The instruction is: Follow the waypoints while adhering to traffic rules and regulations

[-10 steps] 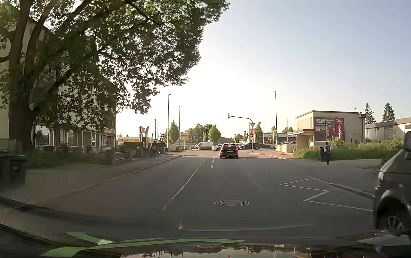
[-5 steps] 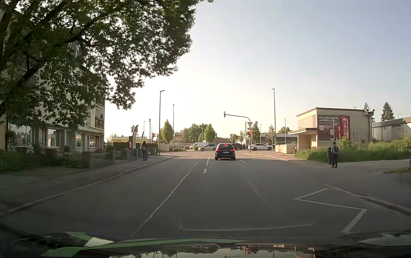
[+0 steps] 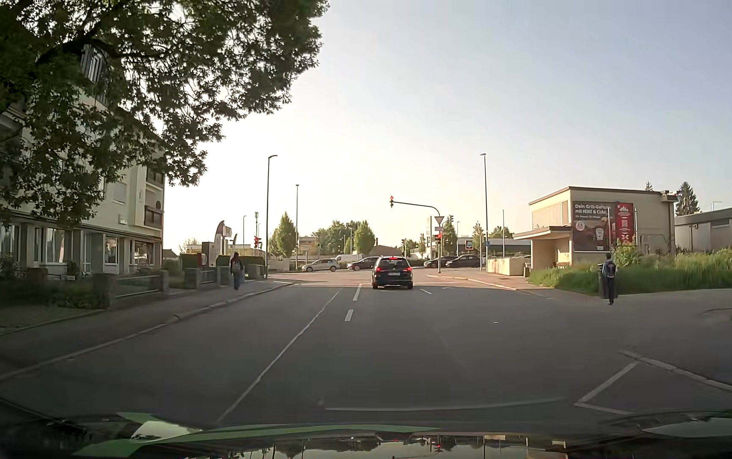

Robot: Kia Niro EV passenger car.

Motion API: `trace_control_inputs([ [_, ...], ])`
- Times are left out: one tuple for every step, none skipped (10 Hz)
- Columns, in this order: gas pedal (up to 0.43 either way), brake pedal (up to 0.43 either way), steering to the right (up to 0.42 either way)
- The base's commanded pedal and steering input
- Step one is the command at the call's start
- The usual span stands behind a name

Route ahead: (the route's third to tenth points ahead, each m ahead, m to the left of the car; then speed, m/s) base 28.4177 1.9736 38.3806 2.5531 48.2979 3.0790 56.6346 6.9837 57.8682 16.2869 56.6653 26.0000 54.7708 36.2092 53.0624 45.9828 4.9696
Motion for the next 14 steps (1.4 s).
trace_control_inputs([
  [0.000,0.067,0.022],
  [0.000,0.067,0.019],
  [0.000,0.067,0.015],
  [0.000,0.067,0.010],
  [0.000,0.067,0.004],
  [0.000,0.055,-0.001],
  [0.000,0.055,-0.003],
  [0.000,0.055,-0.005],
  [0.000,0.037,-0.005],
  [0.000,0.012,-0.007],
  [0.000,0.000,-0.008],
  [0.000,0.000,-0.008],
  [0.000,0.000,-0.011],
  [0.000,0.000,-0.014],
])
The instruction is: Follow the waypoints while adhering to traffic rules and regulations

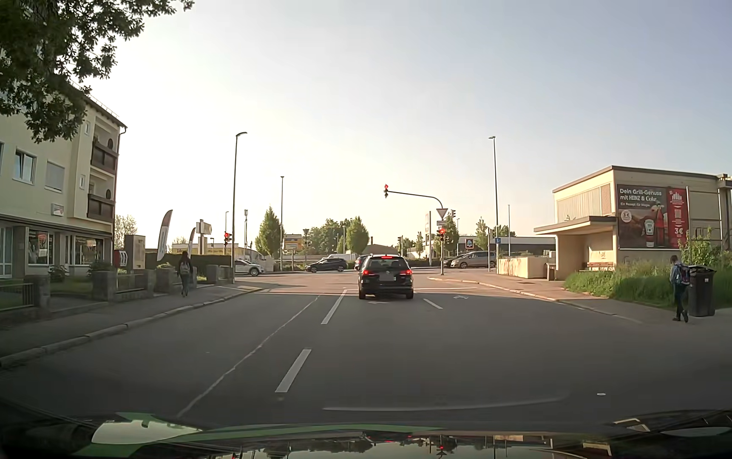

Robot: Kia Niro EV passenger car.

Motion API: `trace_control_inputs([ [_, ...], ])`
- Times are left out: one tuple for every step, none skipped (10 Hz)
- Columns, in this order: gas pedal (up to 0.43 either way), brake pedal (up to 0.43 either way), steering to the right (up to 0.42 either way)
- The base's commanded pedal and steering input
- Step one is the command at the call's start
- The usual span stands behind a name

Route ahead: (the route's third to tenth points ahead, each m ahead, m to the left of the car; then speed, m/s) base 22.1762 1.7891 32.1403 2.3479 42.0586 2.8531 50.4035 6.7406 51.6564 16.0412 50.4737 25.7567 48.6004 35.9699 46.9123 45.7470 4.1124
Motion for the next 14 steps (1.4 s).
trace_control_inputs([
  [0.000,0.000,-0.017],
  [0.000,0.000,-0.020],
  [0.000,0.000,-0.020],
  [0.000,0.000,-0.020],
  [0.000,0.000,-0.020],
  [0.000,0.000,-0.020],
  [0.000,0.000,-0.020],
  [0.000,0.000,-0.020],
  [0.000,0.006,-0.019],
  [0.000,0.006,-0.017],
  [0.000,0.018,-0.015],
  [0.000,0.030,-0.015],
  [0.000,0.049,-0.015],
  [0.000,0.055,-0.015],
])
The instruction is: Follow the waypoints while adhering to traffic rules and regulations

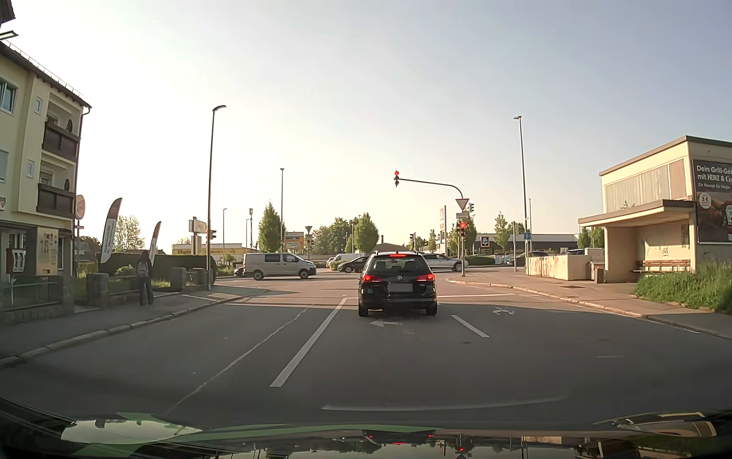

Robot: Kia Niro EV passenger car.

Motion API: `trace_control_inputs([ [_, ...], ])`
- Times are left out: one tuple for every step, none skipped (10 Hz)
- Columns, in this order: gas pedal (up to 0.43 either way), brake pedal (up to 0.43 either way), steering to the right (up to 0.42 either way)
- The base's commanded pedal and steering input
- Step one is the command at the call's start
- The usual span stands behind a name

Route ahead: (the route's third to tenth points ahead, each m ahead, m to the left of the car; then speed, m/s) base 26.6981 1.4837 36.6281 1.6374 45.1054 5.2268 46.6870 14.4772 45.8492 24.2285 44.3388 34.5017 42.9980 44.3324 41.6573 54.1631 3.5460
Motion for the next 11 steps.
trace_control_inputs([
  [0.000,0.055,-0.013],
  [0.000,0.061,-0.011],
  [0.000,0.061,-0.010],
  [0.000,0.067,-0.008],
  [0.000,0.073,-0.006],
  [0.000,0.085,-0.006],
  [0.000,0.116,-0.005],
  [0.000,0.140,-0.005],
  [0.000,0.171,-0.005],
  [0.000,0.195,-0.005],
  [0.000,0.220,-0.005],
])
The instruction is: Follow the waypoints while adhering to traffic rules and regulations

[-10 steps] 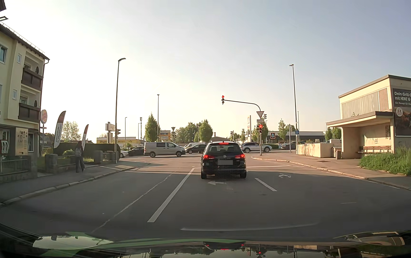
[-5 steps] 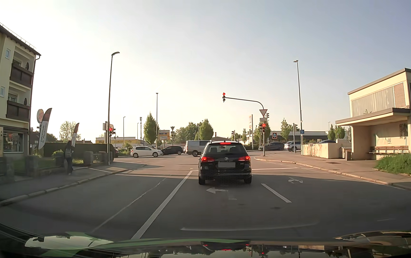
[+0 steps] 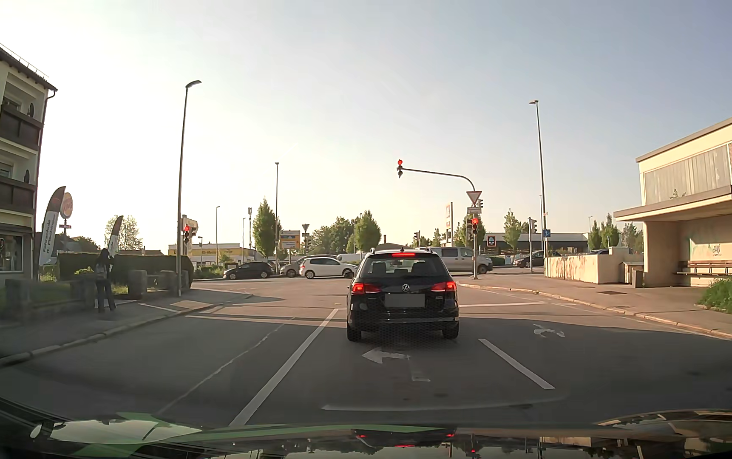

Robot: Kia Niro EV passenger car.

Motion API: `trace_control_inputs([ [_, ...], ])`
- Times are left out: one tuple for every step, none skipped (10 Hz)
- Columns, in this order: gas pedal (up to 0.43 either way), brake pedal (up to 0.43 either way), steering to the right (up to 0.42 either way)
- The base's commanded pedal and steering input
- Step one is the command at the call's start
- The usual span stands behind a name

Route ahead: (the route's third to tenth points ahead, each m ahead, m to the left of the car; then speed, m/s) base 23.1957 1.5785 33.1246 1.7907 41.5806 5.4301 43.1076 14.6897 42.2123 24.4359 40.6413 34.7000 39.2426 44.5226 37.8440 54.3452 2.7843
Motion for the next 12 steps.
trace_control_inputs([
  [0.000,0.250,-0.005],
  [0.000,0.262,-0.005],
  [0.000,0.280,-0.005],
  [0.000,0.287,-0.005],
  [0.000,0.293,-0.005],
  [0.000,0.293,-0.005],
  [0.000,0.293,-0.005],
  [0.000,0.293,-0.006],
  [0.000,0.293,-0.005],
  [0.000,0.293,-0.005],
  [0.000,0.299,-0.005],
  [0.000,0.299,-0.005],
])
